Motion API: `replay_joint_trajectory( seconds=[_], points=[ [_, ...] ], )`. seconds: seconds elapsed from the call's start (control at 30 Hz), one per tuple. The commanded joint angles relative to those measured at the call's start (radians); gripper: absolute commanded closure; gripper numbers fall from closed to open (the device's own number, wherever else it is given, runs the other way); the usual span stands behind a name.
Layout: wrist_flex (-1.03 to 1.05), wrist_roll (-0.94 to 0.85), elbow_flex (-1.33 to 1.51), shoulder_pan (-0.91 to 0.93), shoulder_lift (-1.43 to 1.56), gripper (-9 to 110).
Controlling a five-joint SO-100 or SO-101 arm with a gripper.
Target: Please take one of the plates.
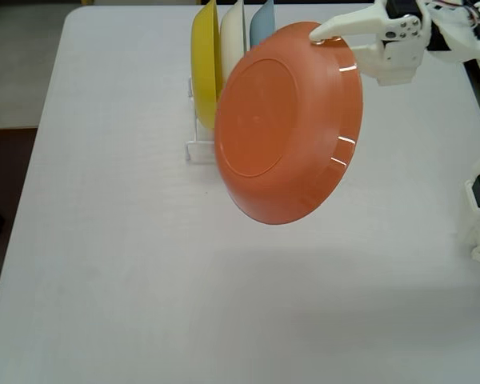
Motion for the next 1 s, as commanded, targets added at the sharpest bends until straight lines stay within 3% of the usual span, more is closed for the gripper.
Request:
replay_joint_trajectory(
  seconds=[0.0,0.97],
  points=[
    [-0.114,-0.031,-0.011,-0.011,-0.014,102],
    [-0.698,-0.202,-0.018,-0.017,-0.250,102]
  ],
)
